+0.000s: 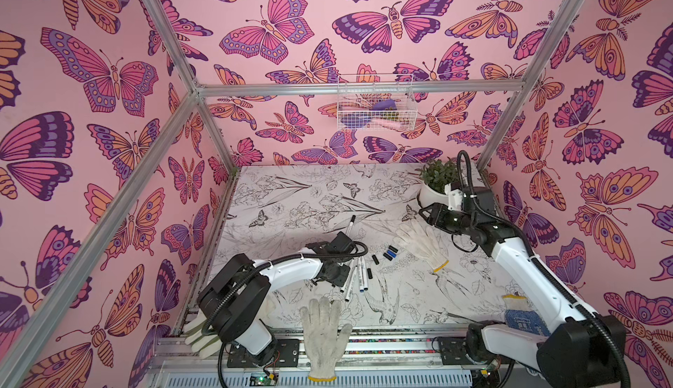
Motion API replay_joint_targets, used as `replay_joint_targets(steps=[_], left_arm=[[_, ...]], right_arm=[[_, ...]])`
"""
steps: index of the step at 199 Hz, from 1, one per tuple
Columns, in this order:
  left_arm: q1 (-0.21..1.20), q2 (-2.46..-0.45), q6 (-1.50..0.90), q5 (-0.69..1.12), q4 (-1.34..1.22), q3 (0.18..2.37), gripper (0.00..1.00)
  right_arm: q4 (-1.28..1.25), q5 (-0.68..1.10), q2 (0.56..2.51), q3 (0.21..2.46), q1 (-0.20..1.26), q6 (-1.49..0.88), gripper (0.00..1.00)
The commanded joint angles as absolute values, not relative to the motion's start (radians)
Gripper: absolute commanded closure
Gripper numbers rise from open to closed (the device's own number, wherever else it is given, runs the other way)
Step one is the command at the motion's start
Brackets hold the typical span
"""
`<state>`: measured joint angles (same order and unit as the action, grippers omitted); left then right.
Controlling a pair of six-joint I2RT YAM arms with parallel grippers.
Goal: Insert pens into pen caps
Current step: Pick up a pen from the center of the table.
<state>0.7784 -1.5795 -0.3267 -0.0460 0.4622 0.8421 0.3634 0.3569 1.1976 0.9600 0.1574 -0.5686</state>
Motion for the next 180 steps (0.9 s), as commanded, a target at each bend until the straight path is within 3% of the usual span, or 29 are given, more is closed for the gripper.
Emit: replay_joint_targets(steps=[1,56,106,141,180], left_arm=[[0.775,-1.606,-0.344,-0.061,0.462,0.818,0.62],[0.795,-1.664,-0.354,-0.034,0.463,0.823,0.65],[0.795,-1.676,-0.357,-0.039,0.443,0.881,1.0],[0.778,-1.562,-0.316,-0.019,0.418,0.964,1.0],[0.755,-1.475,-0.304,0.159,0.192,1.018,1.0]], right_arm=[[0.369,0.362,1.199,0.957,0.158,-0.548,0.45],[0.369,0.359,1.199,0.956,0.157,-0.548,0.46],[0.368,0.369,1.192,0.953,0.159,-0.54,0.46],[0.343,0.425,1.199,0.953,0.199,-0.526,0.46],[0.302,0.541,1.236,0.966,0.288,-0.473,0.46]])
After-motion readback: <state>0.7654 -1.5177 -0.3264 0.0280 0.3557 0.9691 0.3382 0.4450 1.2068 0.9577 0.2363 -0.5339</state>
